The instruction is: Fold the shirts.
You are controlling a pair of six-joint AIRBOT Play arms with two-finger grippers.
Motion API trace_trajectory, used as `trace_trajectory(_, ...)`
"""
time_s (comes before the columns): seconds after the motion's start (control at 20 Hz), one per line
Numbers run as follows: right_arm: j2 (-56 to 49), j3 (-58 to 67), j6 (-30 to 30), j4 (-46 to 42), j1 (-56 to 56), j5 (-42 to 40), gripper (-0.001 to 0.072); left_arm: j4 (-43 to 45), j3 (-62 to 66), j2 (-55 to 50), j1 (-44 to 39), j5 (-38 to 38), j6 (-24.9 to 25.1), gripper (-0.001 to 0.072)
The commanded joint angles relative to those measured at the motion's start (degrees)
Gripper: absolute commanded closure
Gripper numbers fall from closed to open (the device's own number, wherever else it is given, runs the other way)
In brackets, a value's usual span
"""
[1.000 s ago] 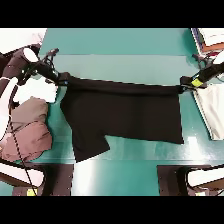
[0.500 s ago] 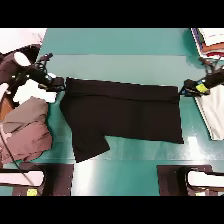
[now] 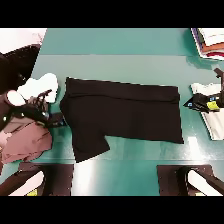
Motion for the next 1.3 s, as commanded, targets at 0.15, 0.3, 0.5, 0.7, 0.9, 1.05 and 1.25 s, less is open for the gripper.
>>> trace_trajectory(0.15,5.1,-2.5,-0.2,0.5,-0.2,-0.9,0.0326,-8.7,-11.8,3.8,0.0,6.1,4.5,0.0332)
trace_trajectory(0.3,5.2,-2.5,-0.2,0.5,-0.2,-0.2,0.0326,-8.9,-14.0,3.8,0.0,7.5,4.5,0.0332)
trace_trajectory(0.5,5.2,-2.5,-0.2,0.5,-0.2,-0.2,0.0326,-9.8,-15.6,3.8,0.0,8.7,5.5,0.0332)
trace_trajectory(0.7,5.2,-2.5,-0.2,0.5,-0.2,-0.2,0.0326,-9.8,-15.9,3.7,0.0,8.9,6.0,0.0463)
trace_trajectory(0.9,5.2,-2.5,-0.2,0.5,-0.2,-0.2,0.0326,-9.9,-15.9,3.8,0.0,9.5,6.7,0.0682)
trace_trajectory(1.05,5.2,-2.5,-0.2,0.1,-0.6,1.0,0.0326,-9.6,-15.0,3.9,0.0,9.0,7.0,0.0684)
trace_trajectory(1.25,5.2,-3.0,-0.2,-7.0,-6.9,7.2,0.0326,-4.8,-10.4,10.3,0.0,4.3,3.8,0.0685)
